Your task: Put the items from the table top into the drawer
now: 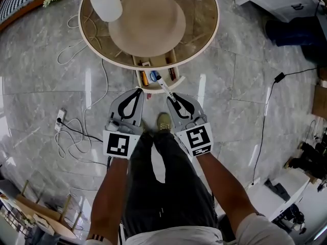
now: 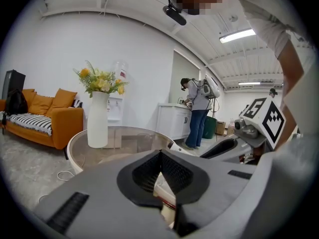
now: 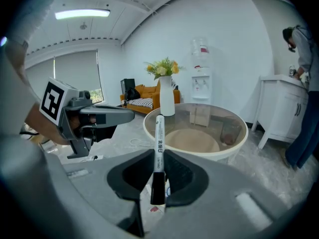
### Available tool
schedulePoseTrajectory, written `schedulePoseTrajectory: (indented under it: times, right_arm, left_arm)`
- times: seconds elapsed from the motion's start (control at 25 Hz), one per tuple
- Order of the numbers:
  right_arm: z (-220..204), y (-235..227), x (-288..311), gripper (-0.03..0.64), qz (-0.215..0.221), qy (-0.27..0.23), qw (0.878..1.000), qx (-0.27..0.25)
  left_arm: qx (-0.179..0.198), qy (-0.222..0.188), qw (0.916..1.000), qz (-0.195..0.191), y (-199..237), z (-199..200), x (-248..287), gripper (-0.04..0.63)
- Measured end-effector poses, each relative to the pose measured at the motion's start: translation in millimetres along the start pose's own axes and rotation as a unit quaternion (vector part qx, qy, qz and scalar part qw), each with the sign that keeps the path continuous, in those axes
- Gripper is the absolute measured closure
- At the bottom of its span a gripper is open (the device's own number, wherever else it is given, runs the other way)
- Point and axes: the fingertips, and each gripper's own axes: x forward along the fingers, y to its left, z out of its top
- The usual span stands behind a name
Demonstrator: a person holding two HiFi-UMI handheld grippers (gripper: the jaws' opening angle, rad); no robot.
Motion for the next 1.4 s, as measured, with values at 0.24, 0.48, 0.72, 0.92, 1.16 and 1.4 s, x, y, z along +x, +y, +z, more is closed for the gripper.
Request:
schedulePoseTrajectory:
  times: [0.24, 0.48, 0.72, 0.92, 1.16, 1.4]
  right_arm:
    - [-45, -4, 12, 0.552, 0.005, 0.032, 0.999, -0.002]
    - [-94, -19, 29, 0.552, 0.006, 0.066, 0.998, 0.007]
    - [-132, -37, 68, 0.552, 0.007, 0.079, 0.997, 0.011]
    - [-160, -49, 97, 0.552, 0.010, 0.089, 0.996, 0.021]
    - [-185, -62, 134, 0.551, 0.013, 0.109, 0.994, 0.017]
    - [-210, -78, 168, 0.551, 0.008, 0.128, 0.992, 0.019]
  left_arm:
    - [0.005, 0.018, 0.9998, -0.004, -2, -31, 4, 0.595]
    - [0.017, 0.037, 0.9991, -0.014, -6, -67, 10, 0.595]
    - [0.036, 0.027, 0.9988, -0.019, 8, -96, 26, 0.595]
    - [0.022, 0.034, 0.9991, -0.015, 21, -120, 35, 0.595]
    - [0.038, 0.036, 0.9983, -0.028, 32, -151, 55, 0.595]
    - [0.049, 0.039, 0.9971, -0.043, 36, -180, 77, 0.595]
